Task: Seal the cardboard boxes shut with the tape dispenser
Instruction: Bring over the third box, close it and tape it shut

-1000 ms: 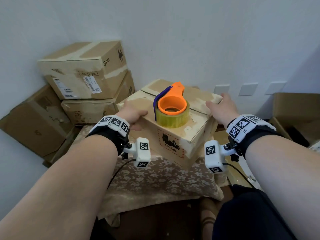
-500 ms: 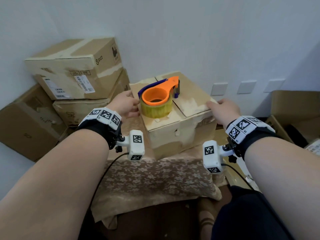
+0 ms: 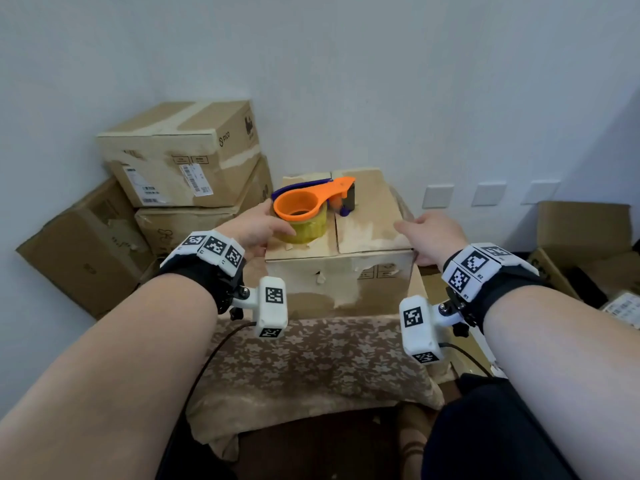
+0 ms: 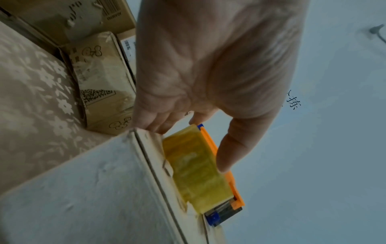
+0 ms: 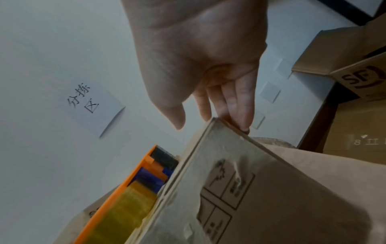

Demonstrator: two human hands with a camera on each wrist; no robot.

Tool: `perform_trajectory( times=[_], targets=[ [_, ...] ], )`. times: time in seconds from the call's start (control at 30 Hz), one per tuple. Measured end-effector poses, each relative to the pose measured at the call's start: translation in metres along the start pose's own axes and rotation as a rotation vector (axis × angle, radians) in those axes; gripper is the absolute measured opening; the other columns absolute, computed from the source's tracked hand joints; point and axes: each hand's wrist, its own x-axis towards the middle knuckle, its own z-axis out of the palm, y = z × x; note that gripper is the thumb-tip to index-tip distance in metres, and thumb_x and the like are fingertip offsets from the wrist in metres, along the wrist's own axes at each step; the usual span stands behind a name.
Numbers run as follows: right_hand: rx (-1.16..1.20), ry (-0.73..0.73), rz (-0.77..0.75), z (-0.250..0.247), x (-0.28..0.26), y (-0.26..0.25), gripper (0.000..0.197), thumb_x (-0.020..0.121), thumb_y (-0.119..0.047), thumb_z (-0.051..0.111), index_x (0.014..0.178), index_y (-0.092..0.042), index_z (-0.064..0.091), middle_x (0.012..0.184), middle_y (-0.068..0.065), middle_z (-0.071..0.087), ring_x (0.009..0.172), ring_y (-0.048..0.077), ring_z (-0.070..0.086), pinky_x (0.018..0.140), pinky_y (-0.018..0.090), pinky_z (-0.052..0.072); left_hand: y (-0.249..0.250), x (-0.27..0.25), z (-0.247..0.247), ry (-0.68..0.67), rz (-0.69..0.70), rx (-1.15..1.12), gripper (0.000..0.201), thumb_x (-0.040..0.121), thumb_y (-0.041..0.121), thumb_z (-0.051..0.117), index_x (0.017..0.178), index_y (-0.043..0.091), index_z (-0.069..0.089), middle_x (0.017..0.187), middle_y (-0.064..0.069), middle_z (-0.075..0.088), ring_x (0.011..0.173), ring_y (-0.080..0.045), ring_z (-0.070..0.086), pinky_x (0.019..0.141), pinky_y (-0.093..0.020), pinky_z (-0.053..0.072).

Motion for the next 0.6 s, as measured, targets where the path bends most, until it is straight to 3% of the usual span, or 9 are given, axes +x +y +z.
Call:
perform_trajectory(
  times=[0.07, 0.13, 0.2, 0.27, 0.33, 0.43, 0.47, 0.53, 0.6],
  targets=[
    [-0.095, -0.044, -0.045, 0.000, -0.008, -0.006, 0.048, 0.088, -0.041, 0.059, 0.115, -0.002, 0.061, 0.097, 0.010, 0.067, 0.083, 0.031, 0.070, 0.082, 0.045, 0.057, -0.006, -0.001, -0.003, -0.001, 0.055, 0.048, 0.074, 0.076, -0.013, 0.062, 0.137, 0.023, 0.040, 0.123, -0.006, 0.056, 0.115, -0.025, 0.054, 0.093, -0.035, 0.048],
    [-0.288, -0.090, -0.115, 0.000, -0.015, -0.011, 0.049, 0.089, -0.039, 0.059, 0.129, -0.012, 0.054, 0.115, 0.007, 0.063, 0.099, 0.028, 0.065, 0.091, 0.042, 0.052, -0.012, -0.004, -0.002, 0.018, 0.069, 0.138, 0.091, 0.070, -0.012, 0.070, 0.144, 0.025, 0.031, 0.130, -0.005, 0.053, 0.124, -0.025, 0.048, 0.109, -0.043, 0.035],
    [-0.444, -0.112, -0.171, 0.000, -0.018, -0.015, 0.050, 0.090, -0.037, 0.057, 0.135, -0.016, 0.050, 0.127, 0.009, 0.059, 0.102, 0.027, 0.062, 0.092, 0.039, 0.050, -0.014, -0.007, 0.000, 0.076, 0.047, 0.172, 0.108, 0.070, -0.005, 0.074, 0.151, 0.026, 0.011, 0.141, -0.003, 0.046, 0.128, -0.022, 0.043, 0.111, -0.042, 0.033],
    [-0.461, -0.122, -0.183, 0.002, -0.020, -0.015, 0.040, 0.093, -0.032, 0.053, 0.129, -0.016, 0.056, 0.120, 0.010, 0.063, 0.092, 0.025, 0.063, 0.085, 0.035, 0.053, -0.012, -0.010, 0.004, 0.183, 0.092, 0.216, 0.114, 0.075, 0.002, 0.075, 0.152, 0.026, -0.005, 0.138, 0.007, 0.040, 0.124, -0.015, 0.042, 0.097, -0.030, 0.044],
    [-0.429, -0.125, -0.161, 0.005, -0.019, -0.014, 0.035, 0.095, -0.030, 0.049, 0.127, -0.018, 0.057, 0.119, 0.011, 0.063, 0.085, 0.025, 0.060, 0.079, 0.034, 0.052, -0.004, -0.015, 0.010, 0.297, 0.205, 0.378, 0.100, 0.080, 0.008, 0.071, 0.153, 0.025, 0.006, 0.120, 0.013, 0.042, 0.108, -0.009, 0.045, 0.076, -0.017, 0.044],
    [-0.429, -0.151, -0.130, 0.007, -0.019, -0.014, 0.036, 0.097, -0.030, 0.044, 0.131, -0.021, 0.052, 0.117, 0.011, 0.061, 0.079, 0.025, 0.059, 0.075, 0.035, 0.052, 0.004, -0.012, 0.014, 0.326, 0.257, 0.699, 0.047, 0.083, 0.019, 0.067, 0.129, 0.020, 0.056, 0.117, 0.001, 0.062, 0.103, -0.018, 0.058, 0.085, -0.028, 0.046],
    [-0.442, -0.168, -0.127, 0.007, -0.019, -0.014, 0.037, 0.097, -0.029, 0.043, 0.132, -0.021, 0.051, 0.117, 0.011, 0.060, 0.082, 0.026, 0.060, 0.077, 0.036, 0.052, 0.006, -0.012, 0.015, 0.321, 0.235, 0.816, 0.032, 0.085, 0.022, 0.066, 0.117, 0.017, 0.063, 0.112, -0.004, 0.064, 0.099, -0.021, 0.059, 0.083, -0.029, 0.046],
    [-0.484, -0.193, -0.135, 0.005, -0.020, -0.015, 0.039, 0.097, -0.029, 0.042, 0.134, -0.020, 0.050, 0.126, 0.011, 0.057, 0.100, 0.028, 0.060, 0.086, 0.036, 0.051, 0.008, -0.010, 0.016, 0.320, 0.200, 0.922, 0.021, 0.087, 0.024, 0.064, 0.105, 0.013, 0.065, 0.104, -0.006, 0.064, 0.094, -0.023, 0.059, 0.078, -0.028, 0.043],
    [-0.487, -0.167, -0.168, 0.002, -0.022, -0.017, 0.038, 0.099, -0.029, 0.042, 0.130, -0.014, 0.056, 0.131, 0.012, 0.057, 0.113, 0.029, 0.056, 0.095, 0.036, 0.047, 0.010, -0.008, 0.016, 0.349, 0.227, 0.855, 0.018, 0.088, 0.026, 0.065, 0.101, 0.013, 0.064, 0.099, -0.004, 0.061, 0.091, -0.022, 0.057, 0.077, -0.028, 0.042]
  ],
)
